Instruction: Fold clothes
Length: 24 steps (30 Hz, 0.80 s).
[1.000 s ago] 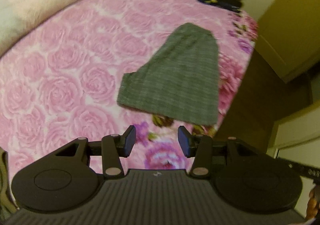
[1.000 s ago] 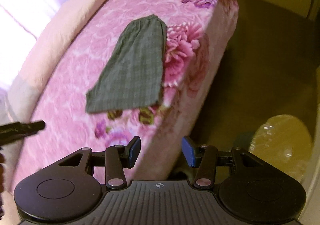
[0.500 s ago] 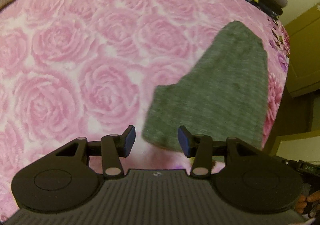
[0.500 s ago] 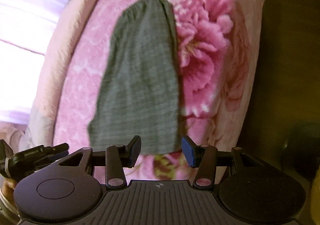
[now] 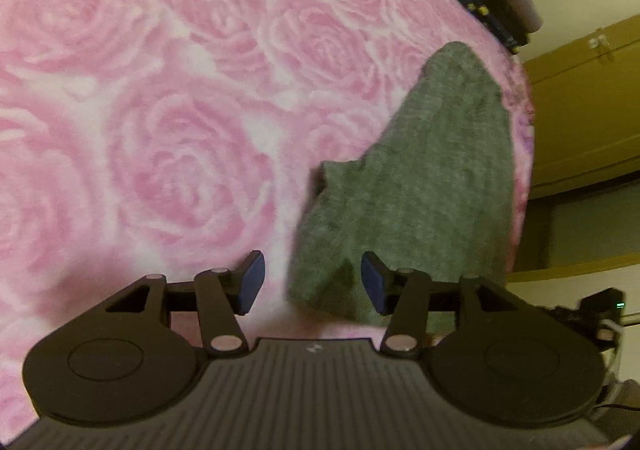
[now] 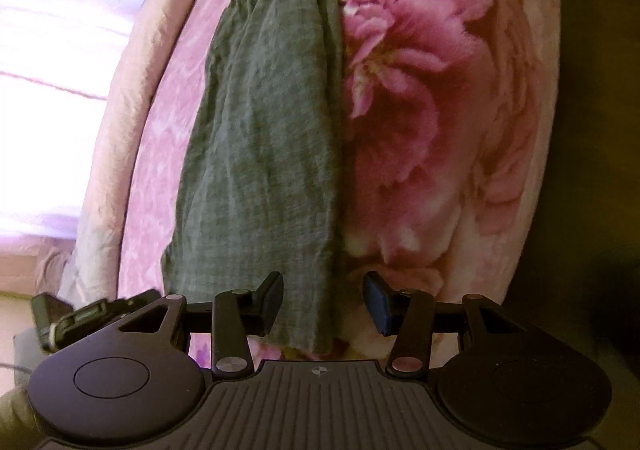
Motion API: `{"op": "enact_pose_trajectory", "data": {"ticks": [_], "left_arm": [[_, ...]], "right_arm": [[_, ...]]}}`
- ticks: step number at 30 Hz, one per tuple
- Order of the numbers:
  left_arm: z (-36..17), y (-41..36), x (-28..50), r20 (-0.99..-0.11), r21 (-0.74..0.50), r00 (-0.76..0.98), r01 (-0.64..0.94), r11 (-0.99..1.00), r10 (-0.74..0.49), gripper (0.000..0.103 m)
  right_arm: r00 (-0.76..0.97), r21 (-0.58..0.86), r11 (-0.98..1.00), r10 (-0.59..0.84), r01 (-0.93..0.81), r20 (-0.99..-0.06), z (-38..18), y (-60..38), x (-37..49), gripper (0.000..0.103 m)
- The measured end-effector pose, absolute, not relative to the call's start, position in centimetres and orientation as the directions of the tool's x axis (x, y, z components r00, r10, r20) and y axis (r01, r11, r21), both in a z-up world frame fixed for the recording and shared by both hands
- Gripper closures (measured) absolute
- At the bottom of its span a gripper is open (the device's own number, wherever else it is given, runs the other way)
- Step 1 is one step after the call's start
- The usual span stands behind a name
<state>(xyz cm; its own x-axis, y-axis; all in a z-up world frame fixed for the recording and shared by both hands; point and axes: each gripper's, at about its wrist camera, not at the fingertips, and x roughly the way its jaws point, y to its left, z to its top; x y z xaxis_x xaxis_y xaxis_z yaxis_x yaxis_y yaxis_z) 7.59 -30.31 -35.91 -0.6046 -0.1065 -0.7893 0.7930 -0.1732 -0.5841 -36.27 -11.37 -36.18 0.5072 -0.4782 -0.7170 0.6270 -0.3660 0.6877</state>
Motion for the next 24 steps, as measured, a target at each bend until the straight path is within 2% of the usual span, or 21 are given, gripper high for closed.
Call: {"op": "enact_pose_trajectory", "data": {"ticks": [5, 9, 11, 12, 13, 14, 15, 17, 18, 19, 24], "left_arm": [[-37.7, -31.4, 7.6, -0.719, -0.682, -0.692, 0.720, -0.131, -0.058, 0.059], [-38.9, -31.1, 8.8, -0.679, -0.730, -0.733, 0.681, -0.059, -0.040, 0.072], [-39.1, -30.8, 8.9, -0.674, -0.736, -0.738, 0.674, -0.057, -0.024, 0.076], [-39.2, -30.9, 8.8, -0.672, -0.738, -0.740, 0.672, -0.058, -0.015, 0.078], [-39.3, -31.1, 8.7, -0.670, -0.741, -0.743, 0.669, -0.059, -0.004, 0.079], [-39.5, -31.4, 8.4, -0.667, -0.744, -0.745, 0.665, -0.061, 0.011, 0.083], [-39.7, -31.7, 8.2, -0.664, -0.747, -0.748, 0.661, -0.063, 0.027, 0.091], [-40.1, -32.2, 7.7, -0.658, -0.753, -0.751, 0.655, -0.067, 0.055, 0.094], [-40.0, -32.4, 7.4, -0.658, -0.753, -0.751, 0.654, -0.073, 0.061, 0.095], [-40.0, -32.5, 7.2, -0.658, -0.753, -0.750, 0.654, -0.076, 0.066, 0.095], [-38.5, -32.5, 7.6, -0.653, -0.757, -0.757, 0.653, -0.023, 0.021, 0.096]], "right_arm": [[0.553, 0.712, -0.348, -0.457, 0.610, -0.697, -37.1, -12.2, -36.3, 0.054], [0.590, 0.748, -0.354, -0.462, 0.561, -0.662, -37.9, -12.1, -37.0, 0.054], [0.612, 0.765, -0.346, -0.461, 0.543, -0.643, -38.2, -11.8, -37.1, 0.054], [0.623, 0.772, -0.345, -0.456, 0.534, -0.635, -38.4, -11.7, -37.1, 0.060], [0.634, 0.776, -0.345, -0.449, 0.528, -0.630, -38.6, -11.7, -37.0, 0.072], [0.641, 0.782, -0.350, -0.447, 0.516, -0.624, -38.9, -11.6, -37.1, 0.075], [0.647, 0.788, -0.358, -0.449, 0.501, -0.616, -39.3, -11.5, -37.2, 0.077], [0.660, 0.796, -0.367, -0.446, 0.482, -0.605, -39.9, -11.5, -37.5, 0.077], [0.666, 0.796, -0.364, -0.437, 0.483, -0.604, -40.0, -11.6, -37.5, 0.082], [0.673, 0.797, -0.361, -0.428, 0.485, -0.603, -40.0, -11.7, -37.6, 0.098], [0.709, 0.814, -0.366, -0.407, 0.451, -0.576, -39.4, -12.3, -38.8, 0.099]]}}
